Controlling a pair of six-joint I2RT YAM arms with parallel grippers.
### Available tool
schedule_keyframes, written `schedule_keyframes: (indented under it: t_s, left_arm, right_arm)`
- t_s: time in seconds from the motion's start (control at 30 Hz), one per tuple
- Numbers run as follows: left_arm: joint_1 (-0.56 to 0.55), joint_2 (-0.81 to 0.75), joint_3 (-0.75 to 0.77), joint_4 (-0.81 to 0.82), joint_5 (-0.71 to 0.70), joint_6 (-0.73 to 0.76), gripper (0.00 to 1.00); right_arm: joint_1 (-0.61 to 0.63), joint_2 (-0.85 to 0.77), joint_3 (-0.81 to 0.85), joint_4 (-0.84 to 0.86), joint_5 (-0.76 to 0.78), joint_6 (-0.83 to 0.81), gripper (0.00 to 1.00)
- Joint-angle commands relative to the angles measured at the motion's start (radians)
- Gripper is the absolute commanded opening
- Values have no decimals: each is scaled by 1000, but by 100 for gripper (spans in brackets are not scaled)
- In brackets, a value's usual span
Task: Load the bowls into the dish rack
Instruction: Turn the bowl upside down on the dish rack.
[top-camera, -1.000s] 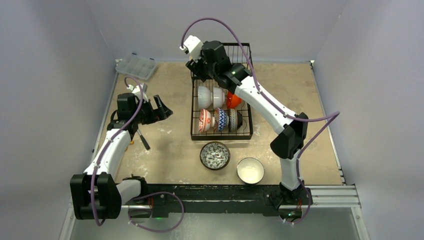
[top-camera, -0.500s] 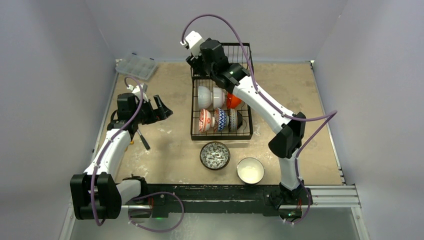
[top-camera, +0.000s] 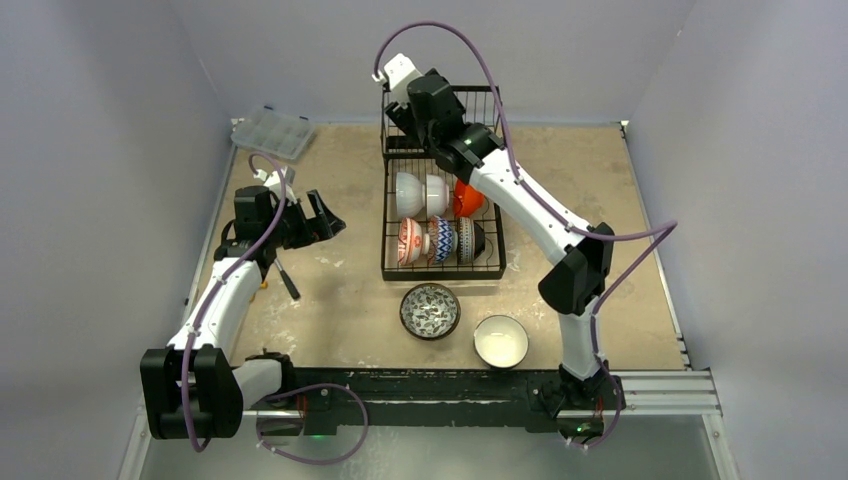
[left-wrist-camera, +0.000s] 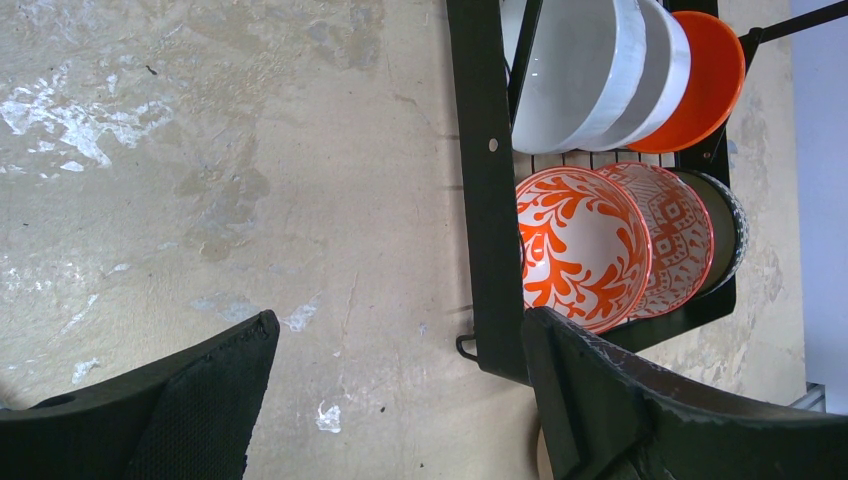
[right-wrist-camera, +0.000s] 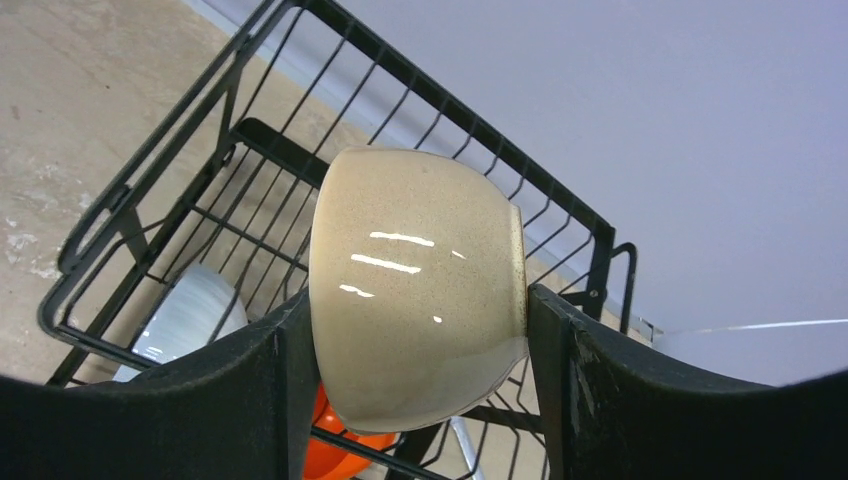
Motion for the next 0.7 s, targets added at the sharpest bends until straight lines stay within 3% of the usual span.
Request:
schedule_keyframes:
  t_s: [0.0, 0.67]
  left_arm:
    - [-5, -11, 3, 39, 0, 27, 90]
    - [-5, -12, 3, 38, -4, 28, 89]
  right_arm:
    - [-3, -58, -16, 33, 17, 2, 0]
    - [0, -85, -101, -46, -240, 7, 0]
